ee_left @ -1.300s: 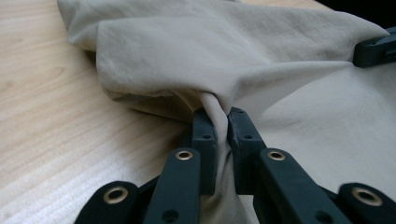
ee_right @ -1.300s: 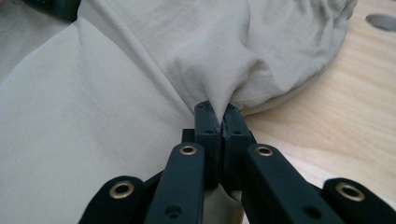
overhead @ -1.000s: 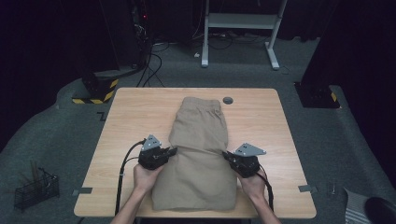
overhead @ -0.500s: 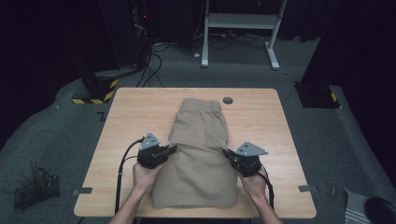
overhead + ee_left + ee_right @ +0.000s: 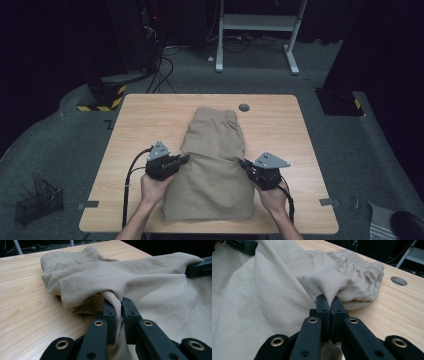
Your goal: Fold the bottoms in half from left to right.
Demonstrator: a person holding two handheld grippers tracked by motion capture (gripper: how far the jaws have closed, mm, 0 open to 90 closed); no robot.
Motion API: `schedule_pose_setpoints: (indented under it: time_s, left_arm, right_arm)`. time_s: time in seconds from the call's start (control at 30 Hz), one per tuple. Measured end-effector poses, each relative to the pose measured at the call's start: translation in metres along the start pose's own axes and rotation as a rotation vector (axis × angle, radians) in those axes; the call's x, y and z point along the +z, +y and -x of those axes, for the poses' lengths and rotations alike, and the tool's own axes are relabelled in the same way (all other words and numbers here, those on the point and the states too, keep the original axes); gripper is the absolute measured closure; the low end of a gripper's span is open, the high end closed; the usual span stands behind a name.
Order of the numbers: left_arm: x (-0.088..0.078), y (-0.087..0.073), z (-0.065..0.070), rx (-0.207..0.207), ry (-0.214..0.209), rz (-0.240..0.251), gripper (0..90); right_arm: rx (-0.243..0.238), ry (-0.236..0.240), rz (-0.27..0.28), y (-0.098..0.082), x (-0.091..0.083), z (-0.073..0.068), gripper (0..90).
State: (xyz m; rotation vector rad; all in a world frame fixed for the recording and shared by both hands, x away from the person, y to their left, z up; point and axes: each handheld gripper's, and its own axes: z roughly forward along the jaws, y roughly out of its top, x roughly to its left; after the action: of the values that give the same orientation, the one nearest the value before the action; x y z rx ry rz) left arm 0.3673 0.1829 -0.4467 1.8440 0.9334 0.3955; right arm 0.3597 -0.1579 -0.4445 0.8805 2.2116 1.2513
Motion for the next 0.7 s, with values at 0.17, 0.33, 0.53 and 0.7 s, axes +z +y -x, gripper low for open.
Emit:
schedule_pose_setpoints:
  time_s: [0.17, 0.33, 0.53, 0.7]
  left_arm:
    - [-0.002, 0.003, 0.002, 0.011, 0.001, 0.006, 82.9]
    - [-0.004, 0.006, 0.003, 0.016, 0.0, 0.014, 82.9]
    - [-0.006, 0.008, 0.005, 0.026, 0.003, 0.021, 82.9]
    - [-0.008, 0.01, 0.008, 0.048, 0.012, 0.025, 82.9]
  right_arm:
    - [-0.008, -0.002, 0.003, 0.002, -0.003, 0.0, 88.0]
    - [-0.012, -0.003, 0.013, 0.005, -0.006, -0.001, 88.0]
    - [-0.018, -0.005, 0.018, 0.007, -0.008, -0.001, 88.0]
    - [-0.026, -0.009, 0.024, 0.009, -0.011, -0.002, 88.0]
